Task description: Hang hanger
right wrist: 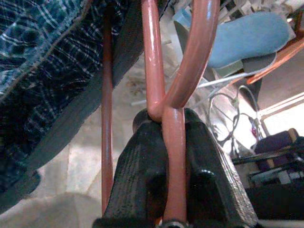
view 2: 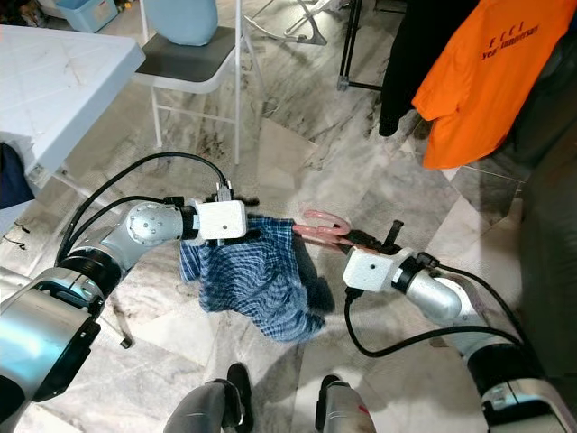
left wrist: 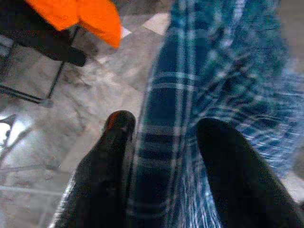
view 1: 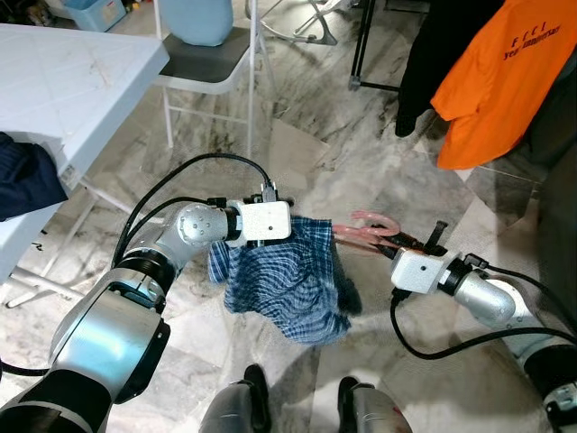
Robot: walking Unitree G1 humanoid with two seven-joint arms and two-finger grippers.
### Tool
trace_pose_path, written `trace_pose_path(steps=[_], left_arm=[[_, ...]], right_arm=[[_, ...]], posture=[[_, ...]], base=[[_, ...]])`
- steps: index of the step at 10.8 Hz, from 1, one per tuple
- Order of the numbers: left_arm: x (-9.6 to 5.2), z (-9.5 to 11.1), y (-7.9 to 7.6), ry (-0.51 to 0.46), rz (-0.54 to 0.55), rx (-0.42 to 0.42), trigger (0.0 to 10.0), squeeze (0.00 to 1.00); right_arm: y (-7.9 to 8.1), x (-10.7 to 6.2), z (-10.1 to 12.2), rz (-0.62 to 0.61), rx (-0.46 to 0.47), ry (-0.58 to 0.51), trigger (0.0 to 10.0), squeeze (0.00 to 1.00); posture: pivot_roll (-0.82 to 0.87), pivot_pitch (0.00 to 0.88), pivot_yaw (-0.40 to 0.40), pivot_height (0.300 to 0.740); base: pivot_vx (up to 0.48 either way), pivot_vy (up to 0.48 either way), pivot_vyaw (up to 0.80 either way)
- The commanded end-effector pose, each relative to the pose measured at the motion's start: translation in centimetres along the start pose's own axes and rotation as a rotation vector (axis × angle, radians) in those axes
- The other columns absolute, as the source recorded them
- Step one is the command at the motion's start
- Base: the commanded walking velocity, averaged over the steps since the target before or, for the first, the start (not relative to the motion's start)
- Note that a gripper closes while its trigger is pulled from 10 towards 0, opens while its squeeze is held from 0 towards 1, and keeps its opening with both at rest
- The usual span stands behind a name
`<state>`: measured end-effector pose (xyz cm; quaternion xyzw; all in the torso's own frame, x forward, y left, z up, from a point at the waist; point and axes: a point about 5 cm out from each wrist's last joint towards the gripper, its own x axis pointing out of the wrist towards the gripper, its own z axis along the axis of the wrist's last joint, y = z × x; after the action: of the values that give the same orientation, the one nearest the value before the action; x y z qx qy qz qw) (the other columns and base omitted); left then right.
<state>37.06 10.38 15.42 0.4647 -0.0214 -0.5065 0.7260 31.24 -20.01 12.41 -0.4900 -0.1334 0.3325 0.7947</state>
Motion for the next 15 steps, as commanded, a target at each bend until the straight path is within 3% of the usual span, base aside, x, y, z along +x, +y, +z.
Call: trace_pose_path(steps=[1,10,15], left_arm=[[-0.46,-0.34,0.20,0.018,-0.026,-0.007,0.0,0.00],[-0.05,0.33,0.47,-0.008,-0.051,-0.037,0.0,0.00],[-0.36,-0.21,-0.03,-0.021,-0.063,-0.098,0.0,0.00]], right_arm=[[-0.28,-0.01,0.17,-0.011,-0.018,-0.019,10.0,0.00],[0.16,0.28,0.26,0.013,-0.037,-0.035,10.0,0.00],[0.05,0.53,0.30,0.004,-0.036,-0.035,10.0,0.00]], posture=[[-0.13,0.279,0.113,0.740],[-0.13,0.281,0.118,0.740],[-0.13,0.284,0.113,0.740]], base=[[0.000,0.000,0.00],[0.000,0.000,0.00],[0.000,0.000,0.00]])
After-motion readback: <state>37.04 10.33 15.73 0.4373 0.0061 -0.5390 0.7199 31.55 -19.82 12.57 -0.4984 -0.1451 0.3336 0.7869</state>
